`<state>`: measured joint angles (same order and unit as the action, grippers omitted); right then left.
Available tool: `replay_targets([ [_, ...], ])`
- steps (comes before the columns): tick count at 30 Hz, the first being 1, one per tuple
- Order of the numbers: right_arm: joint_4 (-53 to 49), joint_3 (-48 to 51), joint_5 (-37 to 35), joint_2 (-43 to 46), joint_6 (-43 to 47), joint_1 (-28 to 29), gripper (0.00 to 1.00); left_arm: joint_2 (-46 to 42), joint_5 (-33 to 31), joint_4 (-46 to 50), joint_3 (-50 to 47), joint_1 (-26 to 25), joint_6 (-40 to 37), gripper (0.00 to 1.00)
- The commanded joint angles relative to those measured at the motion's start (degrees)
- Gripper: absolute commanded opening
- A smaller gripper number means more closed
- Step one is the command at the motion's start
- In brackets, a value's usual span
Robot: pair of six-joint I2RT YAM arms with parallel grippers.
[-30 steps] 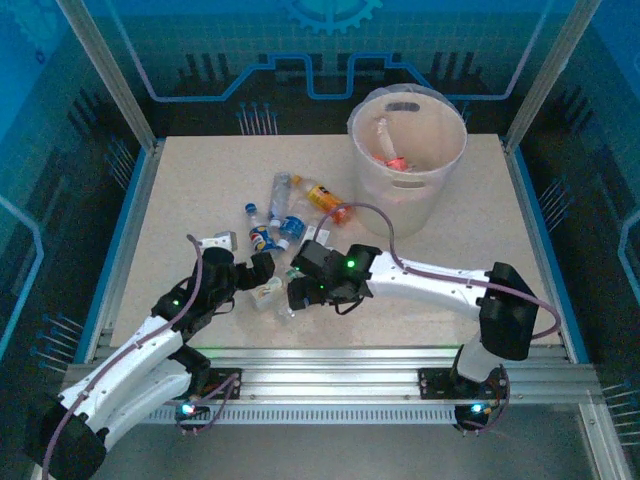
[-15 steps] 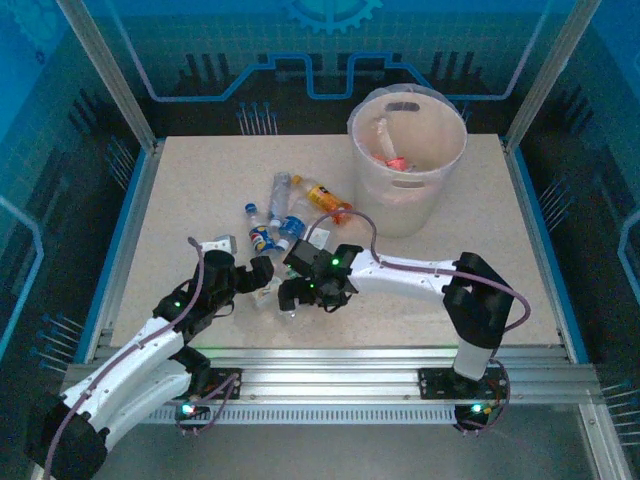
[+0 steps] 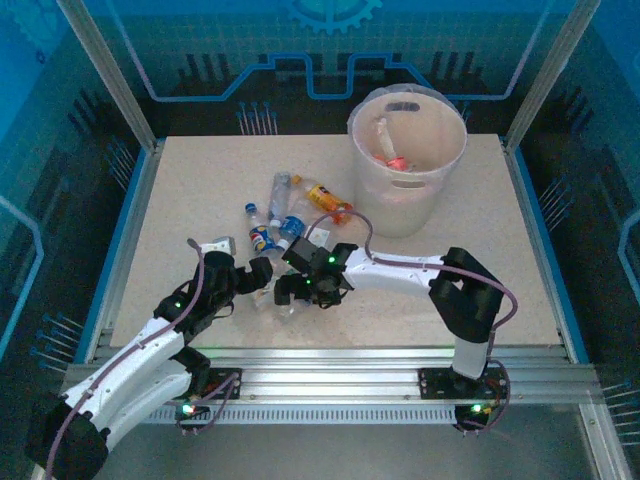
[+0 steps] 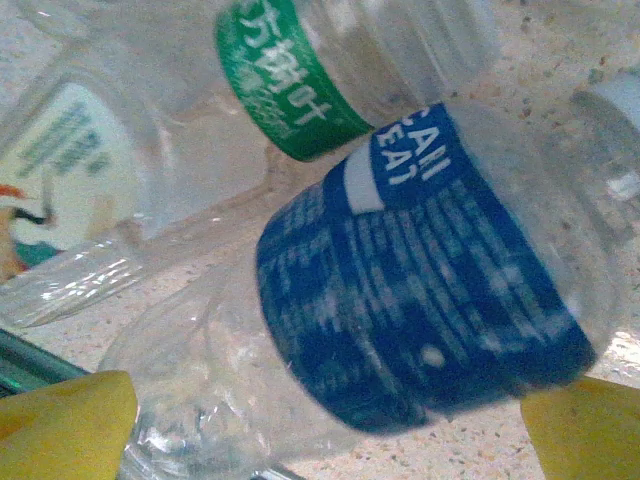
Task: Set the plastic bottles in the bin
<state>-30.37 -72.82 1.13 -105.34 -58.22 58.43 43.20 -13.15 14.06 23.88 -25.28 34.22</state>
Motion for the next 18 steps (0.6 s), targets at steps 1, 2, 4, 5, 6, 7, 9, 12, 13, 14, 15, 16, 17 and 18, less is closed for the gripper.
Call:
replay_targets([
  [1,-1.4,-0.8,-0.1,-2.0,-0.6,-0.5,1.00,0.2,0.9,-1.2,-0.8,0.5,0.4,0.99],
  [2,-2.0,-1.0,-0.5,-2.4,-0.5,-0.6,1.00,0.2,1.0,-1.2,-0.7,0.5,0.3,0.99],
  [4,-3.1,-1.2,-1.1,-2.9,-0.3,-0.6,1.00,0.2,0.9,-1.3,-0.8,0.5,0.4,0.99],
  [5,-3.6,-1.2,-1.4,-3.1,-0.1,-0.6,1.00,0.2,1.0,-1.3,-0.7,0.5,0.3,0.99],
  [6,-4.1,-1.2,-1.7,-3.1,0.0,-0.6,1.00,0.3,0.9,-1.3,-0.7,0.5,0.2,0.99],
  [7,-4.5,-1.1,-2.1,-3.1,0.2,-0.6,1.00,0.4,0.9,-1.4,-0.7,0.5,0.3,0.99],
  [9,-5.4,-0.9,-2.9,-2.9,0.4,-0.6,1.00,0.6,0.9,-1.6,-0.7,0.5,0.3,0.99],
  [12,-6.3,-0.3,-4.2,-2.1,0.8,-0.7,0.98,1.1,1.0,-1.9,-0.4,0.6,0.2,0.99],
  [13,-6.4,0.0,-4.4,-2.0,0.9,-0.8,0.98,1.3,1.0,-1.9,-0.3,0.6,0.3,0.99],
  [14,-6.5,0.5,-4.6,-1.7,0.9,-1.0,0.97,1.5,1.1,-2.0,-0.2,0.6,0.2,0.99],
  [15,-6.5,0.9,-4.7,-1.5,1.0,-1.3,0.96,1.7,1.1,-2.1,-0.1,0.6,0.2,0.99],
  [16,-6.5,1.4,-4.8,-1.4,1.1,-1.5,0.95,1.9,1.2,-2.2,-0.1,0.6,0.2,0.99],
  [17,-6.7,1.7,-4.8,-1.2,1.1,-1.7,0.95,2.0,1.2,-2.4,0.0,0.6,0.3,0.99],
  [18,-6.9,2.1,-4.8,-0.9,1.2,-2.0,0.95,2.3,1.2,-2.5,0.1,0.6,0.2,0.99],
])
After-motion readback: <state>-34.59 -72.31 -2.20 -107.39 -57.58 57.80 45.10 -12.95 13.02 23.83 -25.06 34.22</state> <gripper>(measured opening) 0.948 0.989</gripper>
